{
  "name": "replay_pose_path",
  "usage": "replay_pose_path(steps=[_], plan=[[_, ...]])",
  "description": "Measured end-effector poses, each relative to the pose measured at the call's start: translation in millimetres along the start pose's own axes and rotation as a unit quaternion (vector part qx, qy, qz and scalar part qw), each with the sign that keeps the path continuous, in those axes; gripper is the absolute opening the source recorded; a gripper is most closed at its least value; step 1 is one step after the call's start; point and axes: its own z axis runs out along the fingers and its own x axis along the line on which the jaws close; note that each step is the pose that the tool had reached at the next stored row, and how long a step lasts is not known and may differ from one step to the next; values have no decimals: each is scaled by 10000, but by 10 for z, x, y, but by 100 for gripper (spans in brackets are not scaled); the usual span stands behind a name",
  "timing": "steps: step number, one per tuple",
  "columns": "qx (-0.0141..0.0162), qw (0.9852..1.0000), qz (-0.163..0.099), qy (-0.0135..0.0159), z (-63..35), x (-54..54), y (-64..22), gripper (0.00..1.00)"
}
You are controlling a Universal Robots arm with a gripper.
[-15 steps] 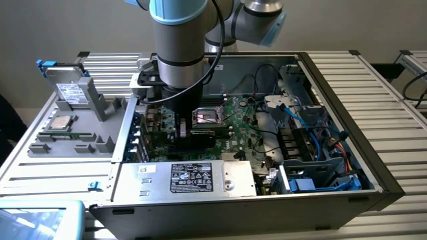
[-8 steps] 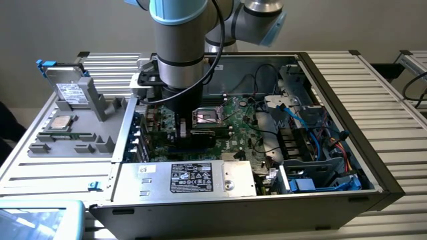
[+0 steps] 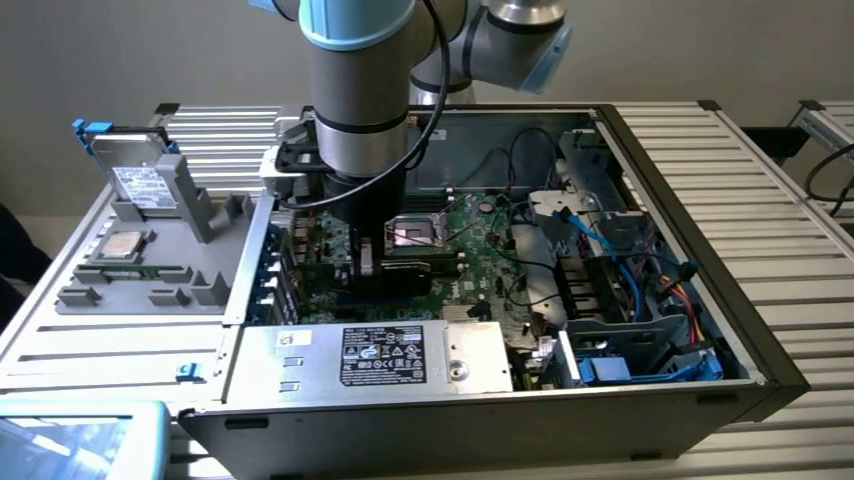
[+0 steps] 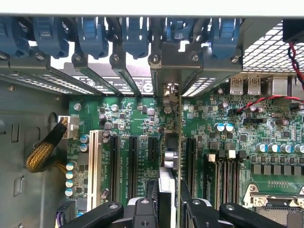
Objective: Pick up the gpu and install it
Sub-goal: 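Insert the gpu into the slot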
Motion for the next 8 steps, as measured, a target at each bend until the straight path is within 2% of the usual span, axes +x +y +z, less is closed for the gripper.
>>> replay_pose_path(steps=[8], plan=[[5,10000,0,0,5,0,4,28]])
